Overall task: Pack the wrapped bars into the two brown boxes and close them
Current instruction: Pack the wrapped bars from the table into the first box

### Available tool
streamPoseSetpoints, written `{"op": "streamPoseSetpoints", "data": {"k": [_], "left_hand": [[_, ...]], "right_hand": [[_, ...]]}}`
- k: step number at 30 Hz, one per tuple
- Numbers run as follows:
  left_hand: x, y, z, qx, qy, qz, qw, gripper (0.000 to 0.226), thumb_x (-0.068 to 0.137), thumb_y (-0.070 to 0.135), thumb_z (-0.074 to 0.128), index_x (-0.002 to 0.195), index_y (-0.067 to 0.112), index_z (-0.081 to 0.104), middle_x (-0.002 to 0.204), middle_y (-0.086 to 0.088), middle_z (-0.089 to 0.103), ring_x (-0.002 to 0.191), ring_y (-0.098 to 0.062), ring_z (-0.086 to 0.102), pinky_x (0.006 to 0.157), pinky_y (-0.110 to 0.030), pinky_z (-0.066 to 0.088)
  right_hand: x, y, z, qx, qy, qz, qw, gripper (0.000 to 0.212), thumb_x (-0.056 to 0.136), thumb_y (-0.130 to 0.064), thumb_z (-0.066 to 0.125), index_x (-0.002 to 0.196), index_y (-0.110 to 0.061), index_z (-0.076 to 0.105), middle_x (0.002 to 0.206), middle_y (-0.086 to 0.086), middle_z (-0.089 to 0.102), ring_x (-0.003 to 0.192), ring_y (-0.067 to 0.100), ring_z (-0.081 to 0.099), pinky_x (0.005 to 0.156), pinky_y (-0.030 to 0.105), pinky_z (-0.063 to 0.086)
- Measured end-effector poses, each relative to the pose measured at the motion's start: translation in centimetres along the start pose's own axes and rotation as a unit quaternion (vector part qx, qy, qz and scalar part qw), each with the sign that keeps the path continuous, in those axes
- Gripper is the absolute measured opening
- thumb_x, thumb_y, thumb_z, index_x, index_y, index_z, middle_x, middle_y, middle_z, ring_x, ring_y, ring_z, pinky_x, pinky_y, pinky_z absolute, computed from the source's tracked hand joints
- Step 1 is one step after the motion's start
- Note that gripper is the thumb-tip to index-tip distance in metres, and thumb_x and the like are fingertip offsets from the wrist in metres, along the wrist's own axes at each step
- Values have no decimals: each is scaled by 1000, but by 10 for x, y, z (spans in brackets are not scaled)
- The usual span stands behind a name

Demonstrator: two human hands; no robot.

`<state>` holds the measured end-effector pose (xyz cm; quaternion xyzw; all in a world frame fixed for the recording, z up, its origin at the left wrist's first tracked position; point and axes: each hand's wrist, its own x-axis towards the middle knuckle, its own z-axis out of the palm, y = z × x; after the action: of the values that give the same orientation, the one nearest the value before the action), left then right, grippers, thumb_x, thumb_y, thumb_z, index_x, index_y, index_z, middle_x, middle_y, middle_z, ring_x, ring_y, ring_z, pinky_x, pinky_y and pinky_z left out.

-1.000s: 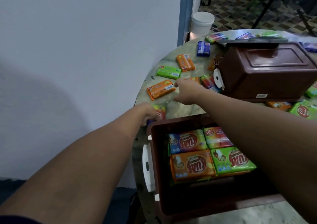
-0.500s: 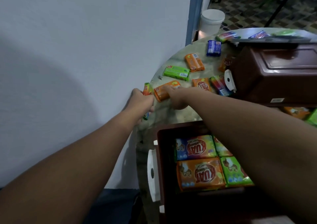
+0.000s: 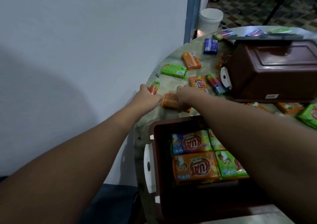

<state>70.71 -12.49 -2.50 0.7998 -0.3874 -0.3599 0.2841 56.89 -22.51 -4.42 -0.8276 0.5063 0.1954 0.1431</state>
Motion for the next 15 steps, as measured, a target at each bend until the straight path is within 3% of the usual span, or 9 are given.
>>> {"op": "streamPoseSetpoints", "data": {"k": [2,5,8,10,13,15], "left_hand": [[-3,5,0,-5,1,4,1000,46,85,33,61,125,17,43,99,0,55,86,-18,54,63,-32,39],[-8,13,0,-9,4,11,1000,43,87,35,60,122,17,42,94,1,53,77,-16,51,56,-31,34],[-17,23,0,12,11,35,999,42,87,36,58,122,19,42,97,0,56,80,-18,54,57,-32,35],[-22,30,0,25,13,45,999,44,87,37,58,123,19,41,101,0,57,86,-20,56,59,-33,37],[-37,43,3,41,19,62,997,45,87,40,57,124,19,41,105,0,57,96,-24,58,67,-35,41],[-49,53,6,47,24,74,996,46,86,40,56,125,20,41,106,-1,58,98,-25,59,70,-35,43]], "right_hand": [[-7,4,-1,37,12,18,999,87,81,-36,78,149,-6,32,143,22,46,124,38,53,96,44,52],[-22,10,-7,102,31,2,994,100,92,-50,67,159,-1,12,156,29,26,143,42,35,115,46,38],[-39,18,-17,189,88,15,978,114,86,-55,69,159,2,2,157,24,30,141,38,38,112,45,41],[-48,23,-23,225,117,18,967,115,82,-54,71,159,-2,4,153,21,38,136,38,45,108,46,45],[-70,34,-29,248,155,17,956,98,80,-53,74,152,-7,25,140,16,50,122,34,53,95,40,48],[-85,42,-30,264,177,10,948,97,76,-54,75,151,-11,30,133,12,54,114,32,56,92,39,49]]}}
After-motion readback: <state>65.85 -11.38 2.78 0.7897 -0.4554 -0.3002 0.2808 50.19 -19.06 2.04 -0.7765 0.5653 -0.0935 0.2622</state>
